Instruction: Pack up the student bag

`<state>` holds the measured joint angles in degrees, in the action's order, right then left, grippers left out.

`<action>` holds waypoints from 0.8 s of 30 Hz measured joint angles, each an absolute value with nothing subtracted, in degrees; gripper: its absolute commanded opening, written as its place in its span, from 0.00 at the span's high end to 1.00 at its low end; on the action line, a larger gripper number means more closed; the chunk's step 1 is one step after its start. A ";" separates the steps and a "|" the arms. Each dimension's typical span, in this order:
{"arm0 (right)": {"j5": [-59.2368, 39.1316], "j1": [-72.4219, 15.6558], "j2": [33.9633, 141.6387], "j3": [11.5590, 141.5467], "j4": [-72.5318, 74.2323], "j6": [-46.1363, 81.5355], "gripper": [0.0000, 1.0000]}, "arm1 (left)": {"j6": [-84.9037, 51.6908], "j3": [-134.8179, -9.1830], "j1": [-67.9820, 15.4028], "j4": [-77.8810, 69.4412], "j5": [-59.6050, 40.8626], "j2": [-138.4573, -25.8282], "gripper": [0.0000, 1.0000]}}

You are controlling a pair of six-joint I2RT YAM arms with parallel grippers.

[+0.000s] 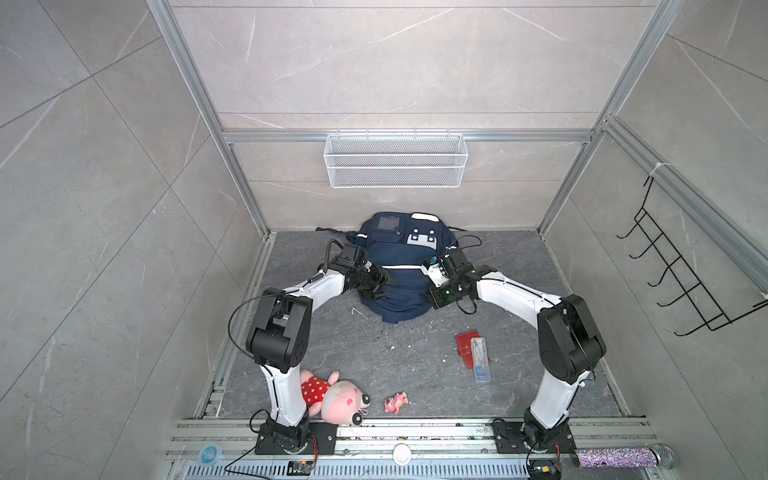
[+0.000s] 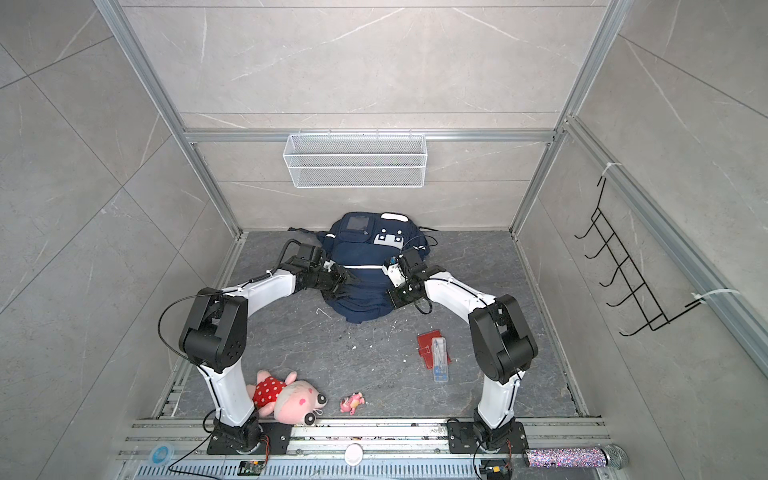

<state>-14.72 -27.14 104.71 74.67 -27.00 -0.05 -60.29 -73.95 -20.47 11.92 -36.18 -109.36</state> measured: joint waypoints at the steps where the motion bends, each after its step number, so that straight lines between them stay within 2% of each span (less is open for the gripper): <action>1: -14.35 -27.14 104.44 74.56 -27.14 -0.05 1.00 | -60.36 -74.15 -20.47 11.92 -36.16 -109.84 0.74; 3: -13.80 -27.11 103.50 74.08 -27.20 -0.01 1.00 | -60.10 -74.26 -20.36 11.94 -36.21 -110.24 0.97; 4: -13.72 -27.07 102.87 73.71 -27.14 0.05 1.00 | -60.23 -74.26 -20.32 12.10 -36.12 -110.26 1.00; 9: -13.30 -26.39 98.94 71.11 -26.41 1.65 1.00 | -60.01 -74.35 -20.08 12.16 -36.27 -110.26 1.00; 15: -13.85 -21.65 96.84 68.55 -24.10 4.43 1.00 | -57.47 -74.35 -19.07 13.15 -37.69 -110.06 1.00; 24: -17.23 -17.58 96.97 70.76 -25.04 4.91 1.00 | -45.80 -74.35 -16.99 19.22 -39.20 -106.04 1.00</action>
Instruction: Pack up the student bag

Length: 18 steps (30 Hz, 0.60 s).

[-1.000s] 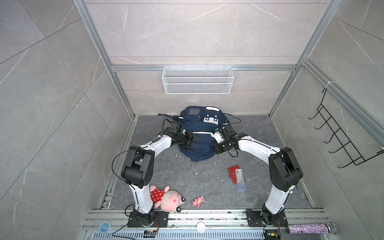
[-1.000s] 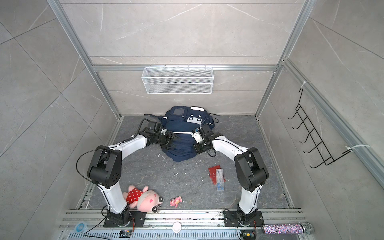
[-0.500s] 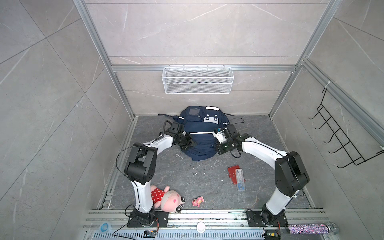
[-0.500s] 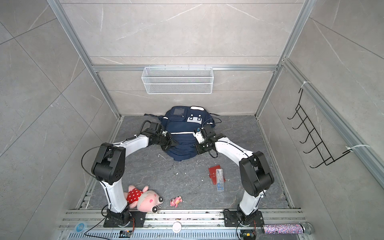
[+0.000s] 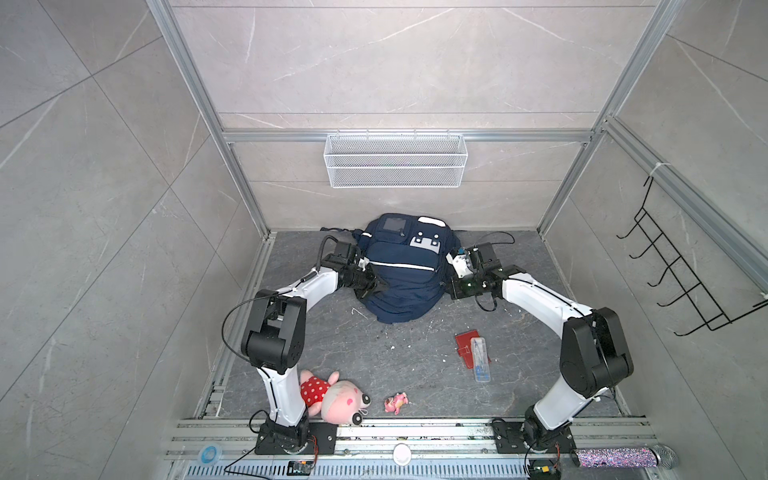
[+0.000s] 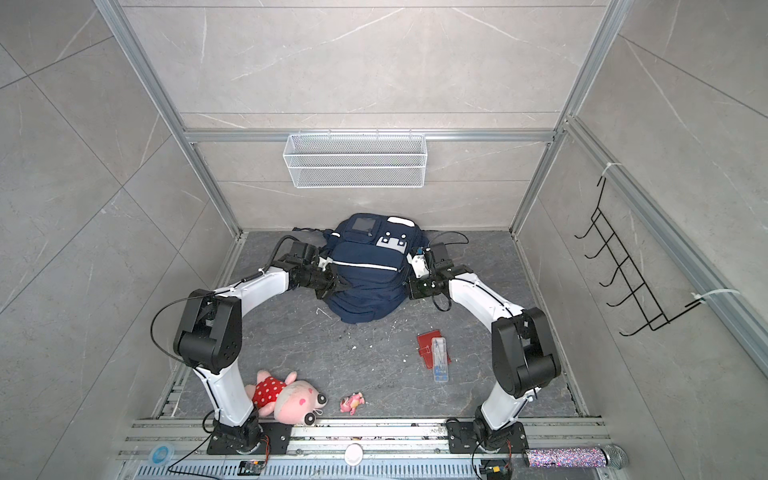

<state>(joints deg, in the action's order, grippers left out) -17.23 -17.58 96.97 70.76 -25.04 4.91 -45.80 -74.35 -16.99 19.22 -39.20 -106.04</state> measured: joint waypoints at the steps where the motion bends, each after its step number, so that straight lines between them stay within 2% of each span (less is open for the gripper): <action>1: -17.34 -17.28 97.27 71.68 -25.47 4.91 1.00 | -44.31 -74.35 -16.75 20.16 -39.18 -105.49 1.00; 8: -17.06 -14.39 103.77 79.96 -28.42 4.89 1.00 | -34.35 -73.54 -15.25 27.94 -38.68 -102.43 1.00; 16: -18.09 -12.97 107.63 83.22 -30.22 3.42 1.00 | -31.55 -72.82 -15.00 29.39 -37.45 -101.34 1.00; 18: -19.22 -12.78 107.53 83.05 -29.98 2.48 0.86 | -31.38 -72.82 -14.96 29.56 -37.28 -101.27 1.00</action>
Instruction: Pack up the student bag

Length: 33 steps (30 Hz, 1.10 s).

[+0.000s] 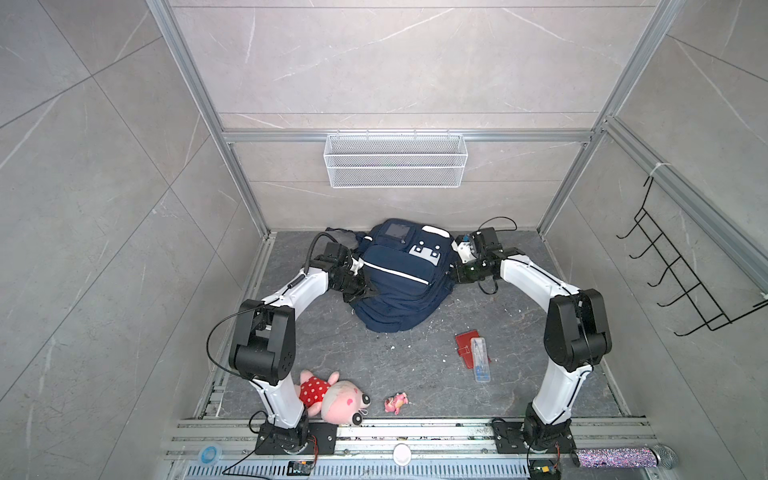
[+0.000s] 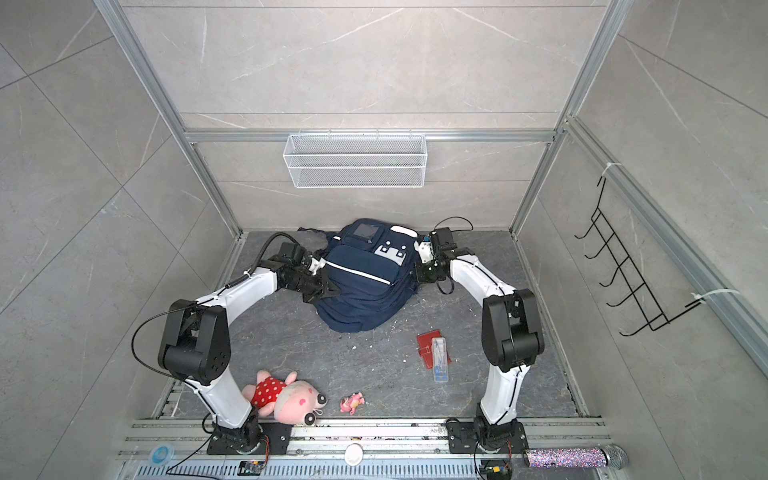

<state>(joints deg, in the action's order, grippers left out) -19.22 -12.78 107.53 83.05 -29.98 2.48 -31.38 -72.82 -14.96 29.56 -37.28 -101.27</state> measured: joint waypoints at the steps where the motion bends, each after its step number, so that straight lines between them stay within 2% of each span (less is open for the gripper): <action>1: -19.62 -12.69 107.37 82.67 -29.74 1.69 0.79 | -31.24 -72.84 -14.94 29.78 -37.17 -101.27 1.00; 4: -16.78 -11.88 105.78 80.53 -28.99 -1.04 0.59 | -30.57 -72.90 -14.00 32.34 -36.27 -101.25 1.00; 6: -14.24 -11.51 102.59 77.69 -28.40 -2.94 0.39 | -30.41 -72.90 -13.08 34.22 -35.97 -101.25 1.00; 7: -13.56 -11.66 100.71 76.16 -27.99 -3.88 0.32 | -30.41 -72.90 -12.82 34.74 -35.92 -101.19 0.91; 9: -12.64 -12.67 95.55 73.32 -28.01 -5.10 0.22 | -31.07 -72.84 -12.40 35.18 -35.83 -100.79 0.63; 12: -12.67 -14.79 90.13 72.62 -27.57 -6.92 0.20 | -32.69 -72.05 -12.38 35.27 -35.38 -98.54 0.37; 14: -13.10 -16.60 88.86 73.43 -27.55 -8.73 0.20 | -33.15 -72.03 -12.36 36.03 -34.81 -96.71 0.28; 17: -14.50 -19.90 89.43 74.48 -27.62 -12.25 0.21 | -32.91 -73.45 -11.86 39.27 -34.13 -94.43 0.20; 25: -18.74 -23.92 95.31 74.48 -28.23 -20.56 0.19 | -33.74 -77.71 -7.86 42.17 -31.70 -93.69 0.13; 33: -20.91 -23.94 103.24 76.62 -28.03 -23.79 0.16 | -39.94 -79.11 -7.38 36.73 -29.17 -98.52 0.12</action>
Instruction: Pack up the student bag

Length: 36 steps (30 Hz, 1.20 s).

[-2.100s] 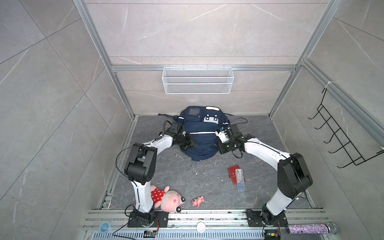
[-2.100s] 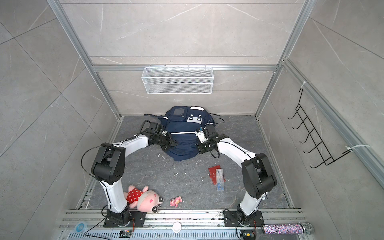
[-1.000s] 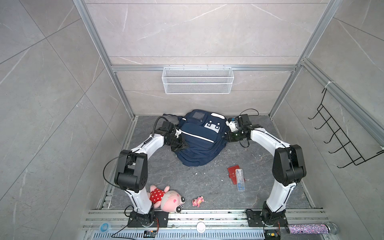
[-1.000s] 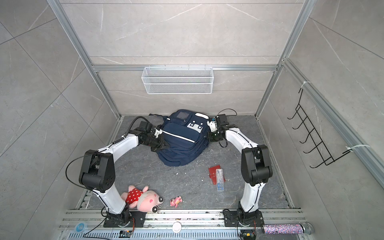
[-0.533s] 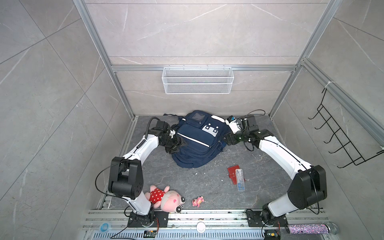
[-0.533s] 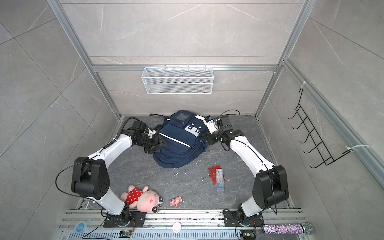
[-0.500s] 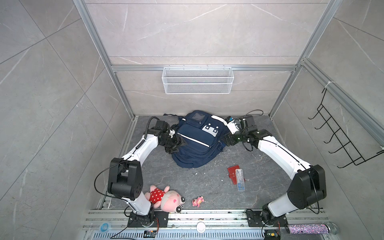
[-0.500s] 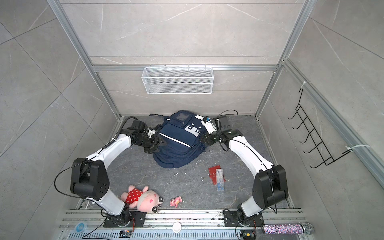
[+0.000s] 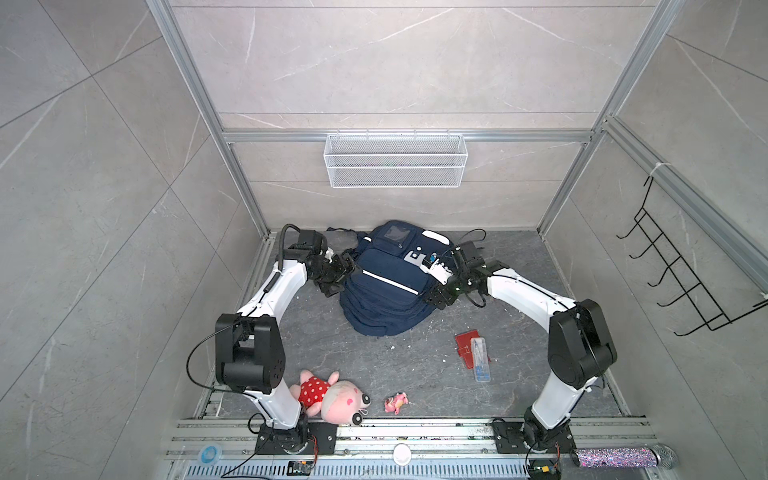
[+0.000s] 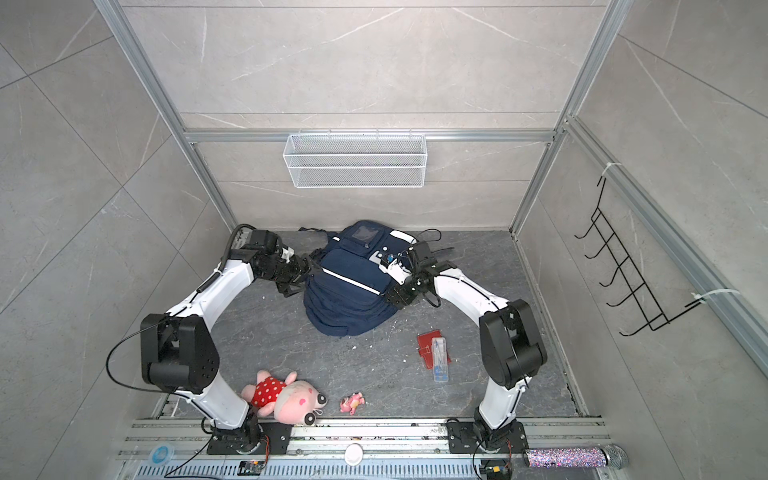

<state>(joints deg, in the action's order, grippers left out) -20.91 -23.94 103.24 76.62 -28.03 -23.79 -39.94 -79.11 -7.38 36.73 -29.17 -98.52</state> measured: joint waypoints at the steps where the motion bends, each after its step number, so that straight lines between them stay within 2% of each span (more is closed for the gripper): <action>1: -21.12 -23.97 103.90 77.12 -28.01 -23.92 0.16 | -40.58 -79.26 -7.35 36.14 -29.04 -99.59 0.13; 8: -23.09 -25.15 107.46 80.01 -28.03 -25.34 0.17 | -41.63 -83.02 -7.33 35.07 -29.08 -107.04 0.18; 23: -24.12 -27.18 114.63 86.30 -30.30 -25.74 0.20 | -41.63 -81.23 -6.59 31.29 -29.89 -108.01 0.22; 26: -22.72 -27.70 115.68 87.31 -30.39 -25.78 0.22 | -41.63 -80.51 -6.55 30.70 -30.15 -108.20 0.24; 31: -20.67 -28.08 116.11 87.90 -30.81 -26.61 0.32 | -41.63 -79.70 -6.52 30.09 -30.41 -108.20 0.28; 36: -19.92 -28.08 116.25 88.14 -31.29 -26.61 0.34 | -41.36 -79.22 -6.52 29.98 -30.48 -108.20 0.38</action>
